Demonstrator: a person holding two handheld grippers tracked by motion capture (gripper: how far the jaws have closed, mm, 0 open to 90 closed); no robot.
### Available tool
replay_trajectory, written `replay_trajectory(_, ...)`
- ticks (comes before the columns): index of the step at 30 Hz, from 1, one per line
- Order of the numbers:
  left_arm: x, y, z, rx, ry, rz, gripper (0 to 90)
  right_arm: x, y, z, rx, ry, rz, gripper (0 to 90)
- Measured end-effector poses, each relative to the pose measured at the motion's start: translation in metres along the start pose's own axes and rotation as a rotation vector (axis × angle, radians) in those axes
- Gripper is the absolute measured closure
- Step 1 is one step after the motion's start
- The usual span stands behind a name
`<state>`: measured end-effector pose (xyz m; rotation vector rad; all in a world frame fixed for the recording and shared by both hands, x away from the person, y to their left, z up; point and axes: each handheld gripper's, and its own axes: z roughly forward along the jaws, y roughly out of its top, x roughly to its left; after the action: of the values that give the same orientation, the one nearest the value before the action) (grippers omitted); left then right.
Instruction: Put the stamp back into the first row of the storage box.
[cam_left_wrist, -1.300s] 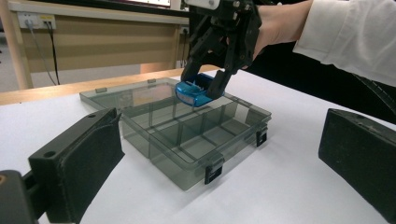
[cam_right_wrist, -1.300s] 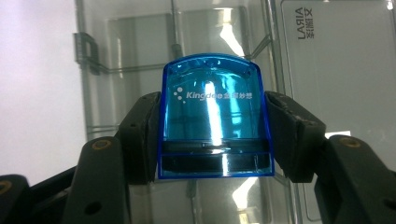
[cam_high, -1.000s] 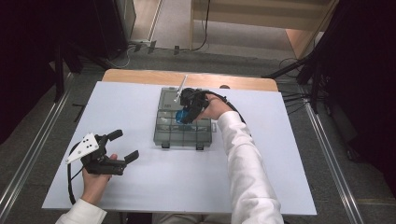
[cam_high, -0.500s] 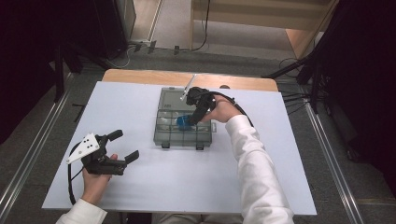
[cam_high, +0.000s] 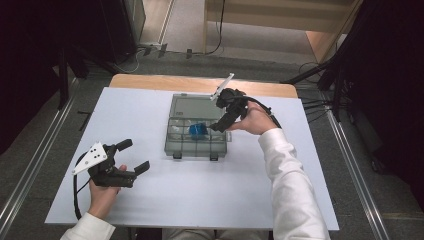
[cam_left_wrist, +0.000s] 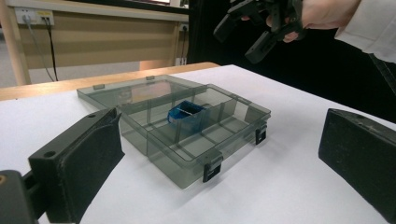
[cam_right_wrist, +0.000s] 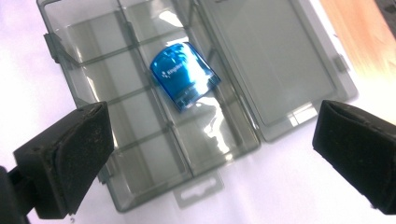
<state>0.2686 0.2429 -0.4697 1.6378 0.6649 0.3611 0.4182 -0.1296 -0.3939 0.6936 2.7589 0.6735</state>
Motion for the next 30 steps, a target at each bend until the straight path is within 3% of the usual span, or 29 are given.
replay_trajectory(3,0.0,0.0,0.001,-0.002,-0.002,-0.004,0.0,0.0,-0.008,-0.009,-0.009,-0.021,0.025,0.0)
replay_trajectory(7,0.002,0.0,0.001,-0.007,-0.003,-0.012,0.0,0.0,-0.02,-0.024,-0.041,-0.003,0.078,0.0)
replay_trajectory(13,0.001,0.0,0.002,-0.012,-0.013,-0.018,0.0,0.001,-0.03,-0.034,-0.063,-0.012,0.112,0.0)
replay_trajectory(18,0.0,0.0,0.002,-0.013,-0.021,-0.02,0.0,0.005,-0.045,-0.045,-0.11,0.001,0.178,0.0)
replay_trajectory(30,0.001,0.0,0.003,-0.012,-0.021,-0.022,0.0,0.022,-0.093,-0.061,-0.17,-0.078,0.258,0.0)
